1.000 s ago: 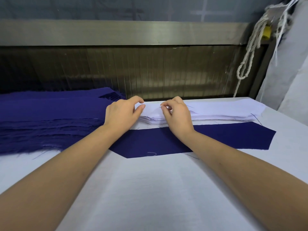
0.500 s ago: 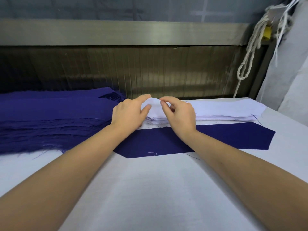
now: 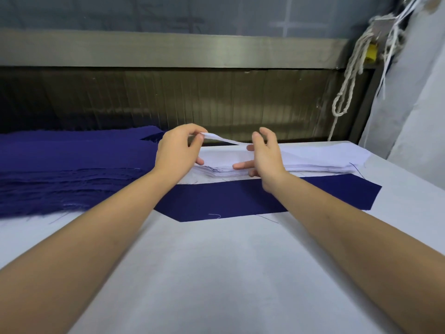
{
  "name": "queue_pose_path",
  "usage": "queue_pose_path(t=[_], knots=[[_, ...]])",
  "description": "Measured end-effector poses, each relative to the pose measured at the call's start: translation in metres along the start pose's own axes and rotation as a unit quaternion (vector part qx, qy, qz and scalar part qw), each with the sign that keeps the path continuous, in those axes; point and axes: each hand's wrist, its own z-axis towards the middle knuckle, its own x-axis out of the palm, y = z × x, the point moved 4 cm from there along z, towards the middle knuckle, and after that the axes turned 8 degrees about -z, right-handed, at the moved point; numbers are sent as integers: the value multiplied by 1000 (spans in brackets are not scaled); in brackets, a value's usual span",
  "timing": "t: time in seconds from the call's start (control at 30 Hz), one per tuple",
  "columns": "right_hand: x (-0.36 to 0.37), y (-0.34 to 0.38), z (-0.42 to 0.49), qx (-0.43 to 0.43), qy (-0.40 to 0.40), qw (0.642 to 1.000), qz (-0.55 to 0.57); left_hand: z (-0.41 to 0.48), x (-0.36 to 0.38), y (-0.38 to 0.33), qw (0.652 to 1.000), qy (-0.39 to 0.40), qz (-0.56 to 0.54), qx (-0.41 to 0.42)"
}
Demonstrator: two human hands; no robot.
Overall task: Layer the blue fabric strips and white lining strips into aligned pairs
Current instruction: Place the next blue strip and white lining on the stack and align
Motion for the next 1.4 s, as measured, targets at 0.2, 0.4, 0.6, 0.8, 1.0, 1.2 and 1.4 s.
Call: queue_pose_path(t=[0.2,0.4,0.6,0.8,1.0,1.2,1.4], knots=[[-31,-10,7,121,-54,981,141,-8,-14,12,968,-22,-227,-104],[-68,-15,5,138,-92,979,115,-30,-28,34,939,-70,-290,-172],[-91,-21,-7,115,-108,985,62,-47,-34,34,950,-17,-252,-185],[-121,-21,-23,101,-152,983,-1,-58,-45,30,959,58,-208,-183],[-135,-25,-35,65,-141,985,-74,-71,-46,35,967,81,-150,-190],[-144,-17,-35,-109,-141,944,-277,-75,-52,38,963,41,-193,-182],[-141,-22,-34,-122,-101,923,-352,-78,-55,36,984,9,-125,-123]])
